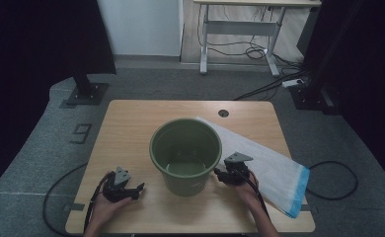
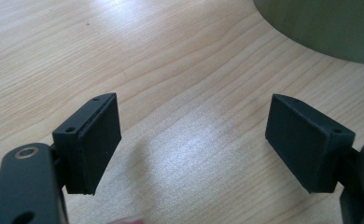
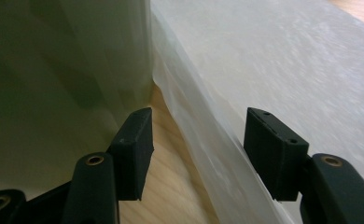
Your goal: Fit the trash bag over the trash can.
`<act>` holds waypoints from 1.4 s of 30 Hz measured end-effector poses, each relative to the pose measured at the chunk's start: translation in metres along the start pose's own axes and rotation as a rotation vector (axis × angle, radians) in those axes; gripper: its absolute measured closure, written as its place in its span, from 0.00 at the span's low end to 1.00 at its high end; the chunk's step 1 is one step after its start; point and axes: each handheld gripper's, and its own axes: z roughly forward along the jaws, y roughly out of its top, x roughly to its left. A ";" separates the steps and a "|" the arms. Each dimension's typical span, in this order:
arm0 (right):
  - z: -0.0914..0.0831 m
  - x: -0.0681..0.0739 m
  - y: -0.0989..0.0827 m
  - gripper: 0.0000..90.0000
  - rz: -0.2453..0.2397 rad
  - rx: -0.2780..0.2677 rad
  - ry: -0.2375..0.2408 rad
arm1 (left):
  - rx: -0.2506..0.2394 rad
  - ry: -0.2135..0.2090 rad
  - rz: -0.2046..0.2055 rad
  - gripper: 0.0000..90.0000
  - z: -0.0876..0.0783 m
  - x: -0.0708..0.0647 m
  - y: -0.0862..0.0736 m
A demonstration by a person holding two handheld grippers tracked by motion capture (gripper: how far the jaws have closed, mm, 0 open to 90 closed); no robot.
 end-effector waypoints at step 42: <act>-0.017 0.007 -0.016 0.43 0.010 0.027 -0.044 | 0.007 -0.034 0.062 0.22 0.030 -0.008 0.027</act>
